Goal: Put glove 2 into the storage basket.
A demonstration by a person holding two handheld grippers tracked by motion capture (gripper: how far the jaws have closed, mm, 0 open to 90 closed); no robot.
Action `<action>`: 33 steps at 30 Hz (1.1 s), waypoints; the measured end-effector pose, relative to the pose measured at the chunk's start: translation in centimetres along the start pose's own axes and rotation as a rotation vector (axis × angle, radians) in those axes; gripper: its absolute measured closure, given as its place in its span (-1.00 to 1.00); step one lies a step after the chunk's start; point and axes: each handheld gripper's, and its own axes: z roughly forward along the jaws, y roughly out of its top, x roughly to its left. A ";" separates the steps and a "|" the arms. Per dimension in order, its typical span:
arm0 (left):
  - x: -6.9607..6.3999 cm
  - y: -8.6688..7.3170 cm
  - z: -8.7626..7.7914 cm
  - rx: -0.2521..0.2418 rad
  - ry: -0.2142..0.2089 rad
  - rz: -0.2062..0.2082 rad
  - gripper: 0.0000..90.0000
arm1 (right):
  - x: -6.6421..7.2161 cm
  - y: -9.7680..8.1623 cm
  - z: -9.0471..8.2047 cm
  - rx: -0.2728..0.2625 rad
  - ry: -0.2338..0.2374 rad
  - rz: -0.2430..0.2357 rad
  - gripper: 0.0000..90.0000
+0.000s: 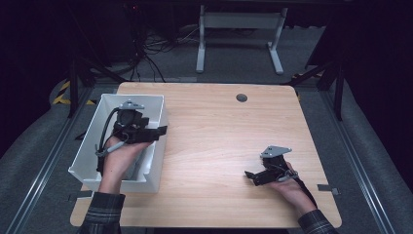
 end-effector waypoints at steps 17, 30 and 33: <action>-7.0 -0.3 5.4 0.085 -0.123 0.166 -0.59 | 0.0 0.0 0.0 0.000 0.000 -0.001 -1.00; -9.6 -3.4 9.8 0.146 -0.174 0.236 -0.58 | 0.0 0.0 0.0 0.000 0.000 -0.003 -1.00; -9.8 -4.4 10.7 0.154 -0.178 0.254 -0.58 | 0.0 0.0 0.0 0.000 0.000 -0.003 -1.00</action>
